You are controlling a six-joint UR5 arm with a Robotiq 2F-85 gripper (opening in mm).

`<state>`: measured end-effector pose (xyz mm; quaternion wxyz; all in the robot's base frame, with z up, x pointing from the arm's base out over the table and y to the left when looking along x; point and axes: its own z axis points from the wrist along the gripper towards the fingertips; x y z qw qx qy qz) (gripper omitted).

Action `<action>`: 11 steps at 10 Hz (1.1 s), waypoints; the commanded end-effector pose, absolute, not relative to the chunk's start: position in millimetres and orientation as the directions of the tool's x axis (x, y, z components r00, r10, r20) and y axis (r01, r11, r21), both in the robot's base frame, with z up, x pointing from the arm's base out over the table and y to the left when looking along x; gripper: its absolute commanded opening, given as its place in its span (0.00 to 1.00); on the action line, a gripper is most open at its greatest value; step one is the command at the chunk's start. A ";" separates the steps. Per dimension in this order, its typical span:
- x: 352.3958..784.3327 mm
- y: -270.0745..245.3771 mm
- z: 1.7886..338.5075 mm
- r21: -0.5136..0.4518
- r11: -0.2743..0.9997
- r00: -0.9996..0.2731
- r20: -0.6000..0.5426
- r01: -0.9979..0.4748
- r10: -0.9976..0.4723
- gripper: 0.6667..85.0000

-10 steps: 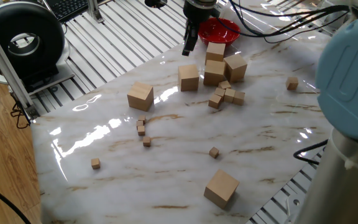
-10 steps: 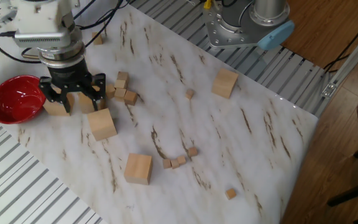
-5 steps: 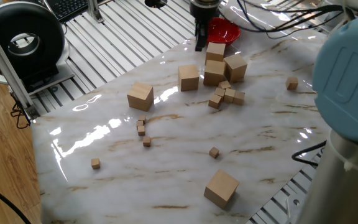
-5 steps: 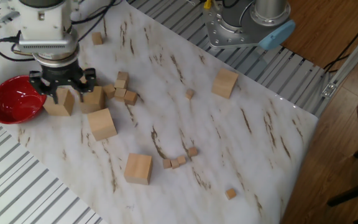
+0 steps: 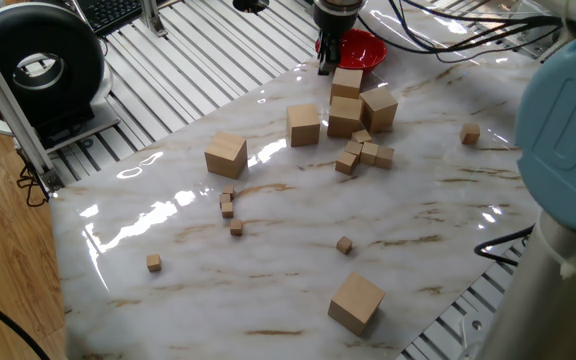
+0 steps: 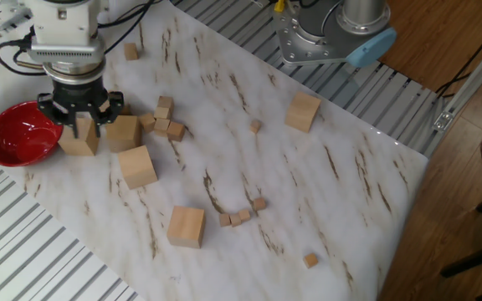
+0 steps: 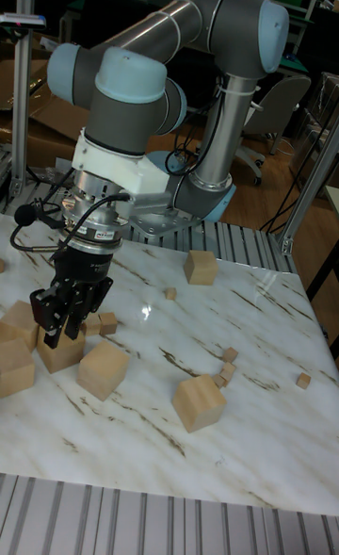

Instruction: Stack the blocks in a vertical line of five

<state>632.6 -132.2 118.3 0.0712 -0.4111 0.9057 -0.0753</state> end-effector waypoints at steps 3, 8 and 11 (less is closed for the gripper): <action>632.2 -120.4 119.6 -0.139 0.768 -0.759 -0.119 -0.625 -0.640 0.00; 657.5 -105.6 125.6 -0.096 0.905 -0.867 -0.262 -0.415 -0.425 0.00; 654.1 -107.9 124.6 -0.081 0.932 -0.897 -0.253 -0.354 -0.363 0.00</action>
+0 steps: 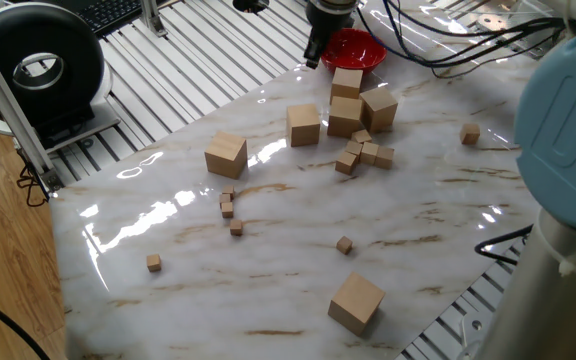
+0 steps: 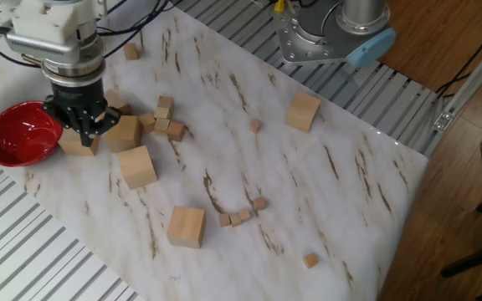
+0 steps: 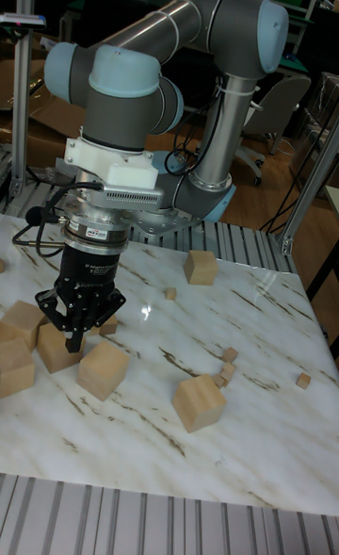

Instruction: Stack the blocks in a vertical line of five

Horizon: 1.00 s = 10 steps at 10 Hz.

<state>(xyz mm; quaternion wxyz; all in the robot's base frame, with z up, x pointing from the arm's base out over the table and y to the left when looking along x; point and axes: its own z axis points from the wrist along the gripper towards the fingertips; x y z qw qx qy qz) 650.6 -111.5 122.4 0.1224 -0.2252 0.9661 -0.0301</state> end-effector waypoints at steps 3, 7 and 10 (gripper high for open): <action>649.9 -105.9 123.5 -0.072 0.927 -0.896 -0.239 -0.369 -0.375 0.00; 668.8 -126.3 112.8 -0.068 0.904 -0.875 -0.233 -0.422 -0.425 0.00; 677.6 -177.6 118.4 -0.122 0.852 -0.833 -0.182 -0.509 -0.523 0.00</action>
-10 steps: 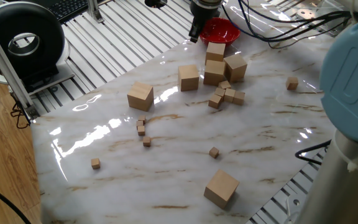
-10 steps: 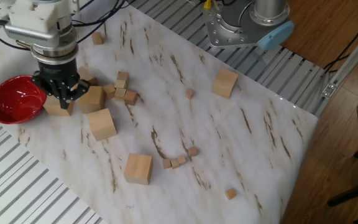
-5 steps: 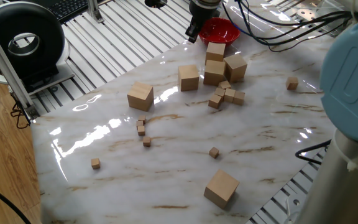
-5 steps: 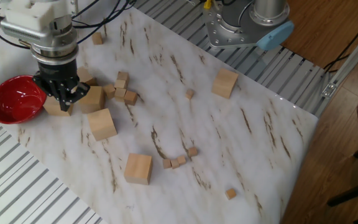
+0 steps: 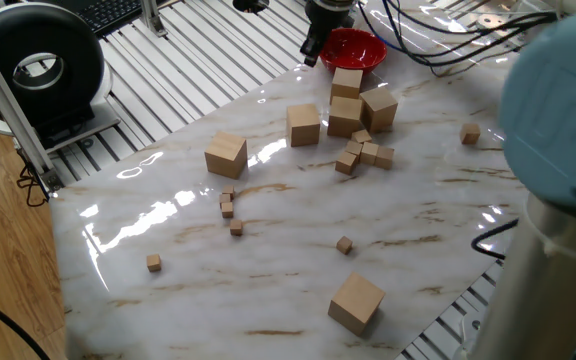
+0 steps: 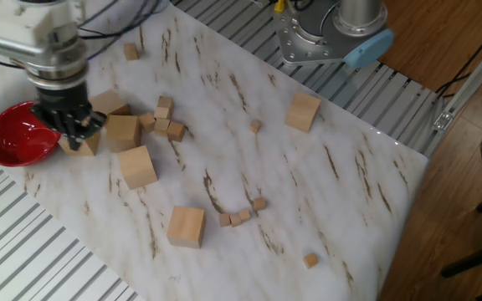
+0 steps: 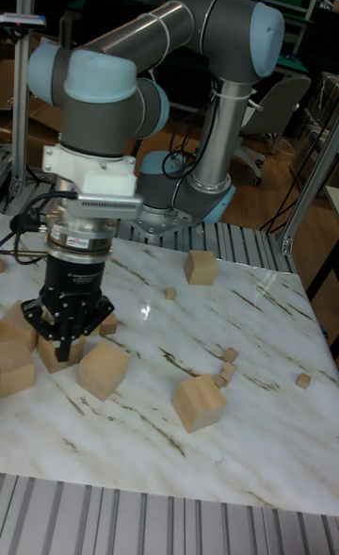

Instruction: Stack the blocks in a vertical line of five

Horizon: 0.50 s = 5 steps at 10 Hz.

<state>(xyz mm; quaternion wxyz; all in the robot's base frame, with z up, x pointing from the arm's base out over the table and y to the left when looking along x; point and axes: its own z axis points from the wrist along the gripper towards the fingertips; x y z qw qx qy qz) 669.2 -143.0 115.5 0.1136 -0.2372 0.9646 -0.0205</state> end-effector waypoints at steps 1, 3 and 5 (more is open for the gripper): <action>681.8 -186.3 113.3 -0.116 0.846 -0.826 -0.186 -0.520 -0.533 0.01; 682.8 -171.3 99.3 -0.018 0.882 -0.856 -0.234 -0.470 -0.461 0.06; 673.7 -163.5 95.5 0.027 0.877 -0.860 -0.216 -0.479 -0.463 0.04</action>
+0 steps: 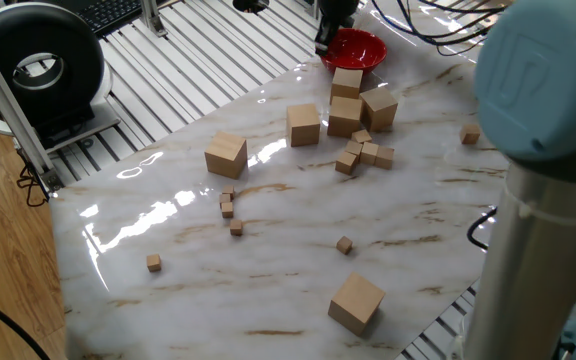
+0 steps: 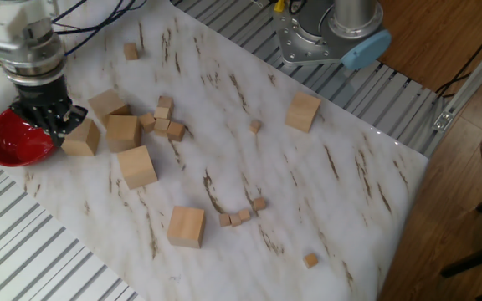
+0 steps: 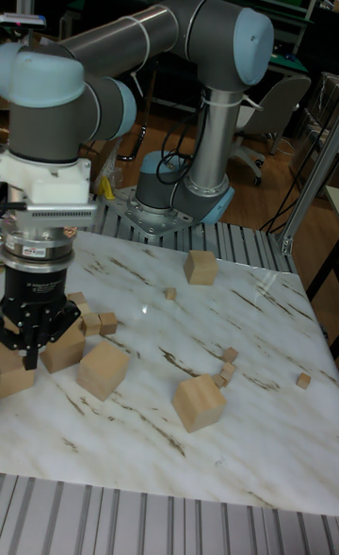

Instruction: Stack the blocks in a vertical line of five

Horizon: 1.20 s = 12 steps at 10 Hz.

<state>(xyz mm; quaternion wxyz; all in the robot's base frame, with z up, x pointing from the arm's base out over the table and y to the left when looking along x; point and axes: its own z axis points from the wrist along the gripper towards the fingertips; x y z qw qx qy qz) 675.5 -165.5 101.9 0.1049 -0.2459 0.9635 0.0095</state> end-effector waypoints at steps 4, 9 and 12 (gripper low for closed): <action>650.1 -188.2 88.9 -0.068 0.319 -0.318 -0.035 -0.945 -0.948 0.26; 702.2 -213.7 96.1 -0.204 -0.360 0.308 0.247 -0.910 -0.919 0.27; 699.7 -221.3 103.7 -0.135 -0.532 0.476 0.302 -0.836 -0.826 0.48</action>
